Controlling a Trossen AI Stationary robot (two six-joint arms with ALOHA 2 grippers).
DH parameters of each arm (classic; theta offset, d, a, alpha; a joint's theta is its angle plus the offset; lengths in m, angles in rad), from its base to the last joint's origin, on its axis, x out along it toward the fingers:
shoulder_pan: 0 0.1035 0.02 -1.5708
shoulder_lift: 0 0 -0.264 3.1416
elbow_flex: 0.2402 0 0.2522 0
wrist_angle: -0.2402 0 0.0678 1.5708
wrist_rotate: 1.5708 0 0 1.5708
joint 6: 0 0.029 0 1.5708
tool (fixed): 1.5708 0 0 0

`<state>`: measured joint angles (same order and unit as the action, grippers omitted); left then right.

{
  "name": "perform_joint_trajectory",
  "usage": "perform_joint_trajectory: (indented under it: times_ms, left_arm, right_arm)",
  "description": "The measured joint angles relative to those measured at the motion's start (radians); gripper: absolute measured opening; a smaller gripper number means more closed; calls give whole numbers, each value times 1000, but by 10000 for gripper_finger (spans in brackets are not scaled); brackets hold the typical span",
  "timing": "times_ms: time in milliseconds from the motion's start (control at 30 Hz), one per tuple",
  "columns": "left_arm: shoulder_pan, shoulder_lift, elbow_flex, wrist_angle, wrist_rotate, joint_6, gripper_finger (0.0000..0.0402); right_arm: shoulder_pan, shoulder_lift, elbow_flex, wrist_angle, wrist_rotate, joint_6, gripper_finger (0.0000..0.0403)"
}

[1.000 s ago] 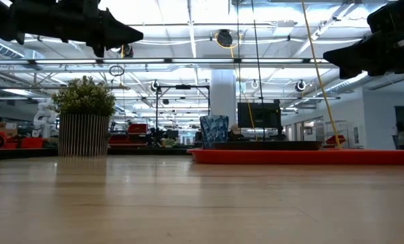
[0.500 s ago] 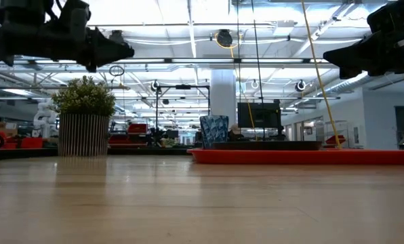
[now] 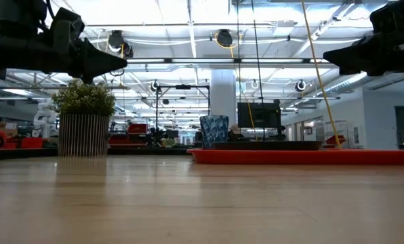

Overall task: Pick and place plate/cup/fork/spoon on tray
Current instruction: Return to Home Position

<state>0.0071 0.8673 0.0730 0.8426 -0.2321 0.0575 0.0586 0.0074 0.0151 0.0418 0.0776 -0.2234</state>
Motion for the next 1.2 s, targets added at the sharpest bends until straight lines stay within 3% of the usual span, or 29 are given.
perform_joint_trajectory:
  times_ms: [233,567,833,1200]
  left_arm:
    - [0,0,-64,66,0,-32,3]
    - [0,0,-64,63,-1,-23,2]
    - [0,0,-64,56,-1,-10,3]
    - [26,0,-64,97,0,0,2]
  right_arm:
    - [0,0,0,1,0,2,0]
    - [0,0,0,5,0,4,0]
    - [0,0,0,6,0,187,0]
    - [0,0,0,7,0,193,0]
